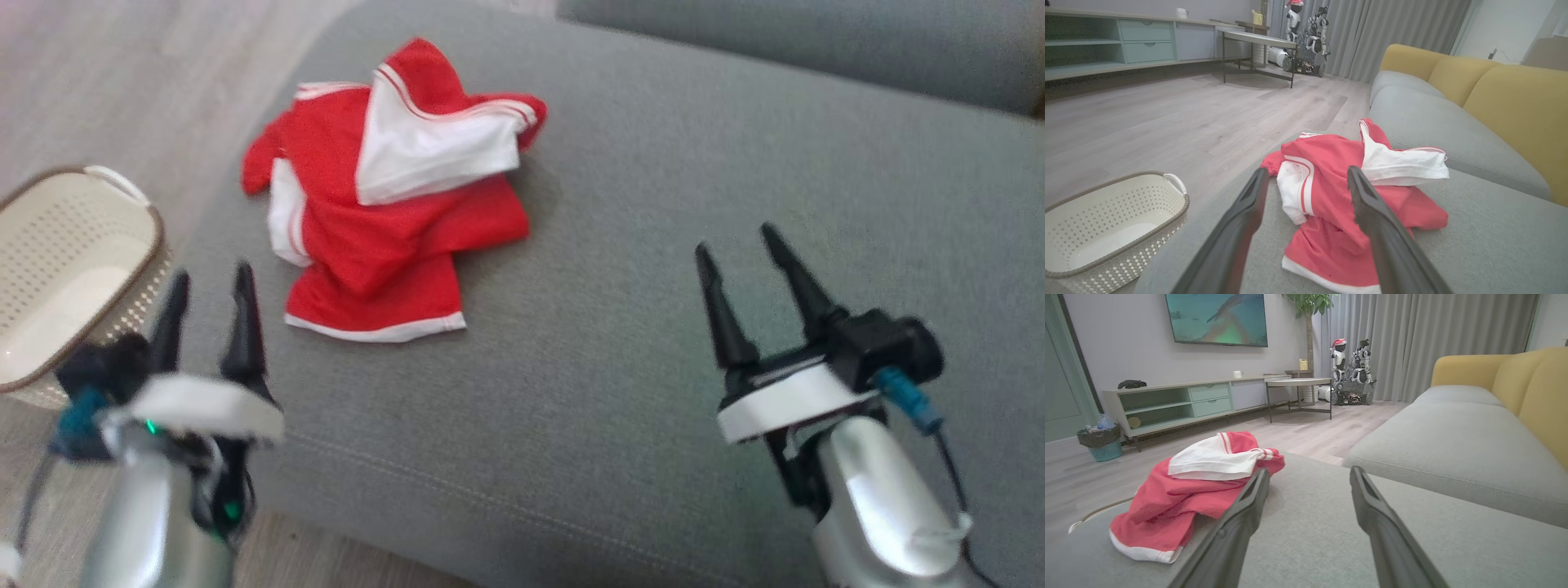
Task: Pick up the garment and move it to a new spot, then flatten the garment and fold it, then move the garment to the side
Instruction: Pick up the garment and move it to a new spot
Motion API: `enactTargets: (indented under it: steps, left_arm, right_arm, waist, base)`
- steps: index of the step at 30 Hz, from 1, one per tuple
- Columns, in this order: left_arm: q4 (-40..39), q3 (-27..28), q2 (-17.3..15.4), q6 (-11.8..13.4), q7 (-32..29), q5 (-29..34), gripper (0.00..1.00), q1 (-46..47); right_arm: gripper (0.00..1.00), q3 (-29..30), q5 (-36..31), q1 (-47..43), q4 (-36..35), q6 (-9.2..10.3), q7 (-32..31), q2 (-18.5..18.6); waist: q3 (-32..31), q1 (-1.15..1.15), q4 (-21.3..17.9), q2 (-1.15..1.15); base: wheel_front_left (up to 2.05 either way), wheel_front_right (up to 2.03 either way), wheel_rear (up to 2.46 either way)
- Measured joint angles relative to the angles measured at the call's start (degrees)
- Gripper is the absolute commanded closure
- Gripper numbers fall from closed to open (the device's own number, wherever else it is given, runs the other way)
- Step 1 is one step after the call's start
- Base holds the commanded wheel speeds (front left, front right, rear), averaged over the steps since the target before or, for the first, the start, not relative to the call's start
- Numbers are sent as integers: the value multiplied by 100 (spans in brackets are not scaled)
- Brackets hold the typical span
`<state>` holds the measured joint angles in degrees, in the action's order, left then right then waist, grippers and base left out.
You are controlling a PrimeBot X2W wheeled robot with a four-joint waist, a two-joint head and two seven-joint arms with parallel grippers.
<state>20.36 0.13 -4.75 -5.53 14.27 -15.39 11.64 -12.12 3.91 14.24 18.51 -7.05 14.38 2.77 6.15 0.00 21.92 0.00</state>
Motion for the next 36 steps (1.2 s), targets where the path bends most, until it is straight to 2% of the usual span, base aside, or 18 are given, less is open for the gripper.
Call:
enactTargets:
  steps: [4, 8, 14, 19, 26, 27, 28, 29, 32, 36]
  left_arm:
    - [467, -42, -299, -137, -231, -391, 0, 754]
    - [815, -196, -581, -160, -676, -971, 0, 1545]
    - [1071, -983, -1150, -188, -1300, -1974, 0, 2432]
    - [1631, -1686, -1842, -196, -1428, -2283, 0, 2973]
    - [2210, -2201, -2011, -196, -1451, -2537, 0, 3377]
    - [2305, -2258, -2022, -196, -1470, -2615, 11, 3429]
    - [2399, -2320, -2025, -196, -1513, -2705, 72, 3469]
    - [2484, -2382, -2027, -196, -1527, -2777, 100, 3498]
    - [2663, -2542, -2043, -197, -1502, -2922, 100, 3562]
    - [2799, -2649, -2104, -197, -1065, -3025, 100, 3659]
  right_arm:
    - [0, 333, -219, 129, -191, -1, 0, 3]
    - [0, 501, -359, 270, -368, 0, 0, 10]
    - [0, 579, -502, 561, -587, -1, -26, 26]
    - [0, 420, -506, 685, -682, -1, -27, 44]
    - [0, 286, -505, 767, -695, -1, -26, 45]
    - [0, 280, -505, 767, -694, 0, -26, 45]
    - [0, 276, -505, 767, -694, 0, -26, 46]
    - [0, 274, -504, 767, -694, 0, -26, 46]
    - [0, 275, -504, 768, -691, -1, -26, 46]
    - [0, 286, -497, 769, -660, -1, -25, 46]
  waist:
    - [335, 0, -178, 0]
    - [709, 1, -367, 0]
    - [1247, 1, -654, 0]
    - [1634, 1, -982, 0]
    - [1873, 0, -1223, 0]
    - [1896, 1, -1247, 0]
    - [1912, 1, -1267, 0]
    - [1923, 0, -1282, 0]
    - [1924, 0, -1304, 0]
    - [1858, 0, -1300, 0]
  base:
    - [0, 0, 0]
    - [0, 0, 0]
    - [0, 0, 0]
    - [0, 0, 0]
    - [0, 0, 0]
    - [0, 0, 0]
    - [0, 0, 0]
    - [0, 0, 0]
    - [0, 0, 0]
    - [0, 0, 0]
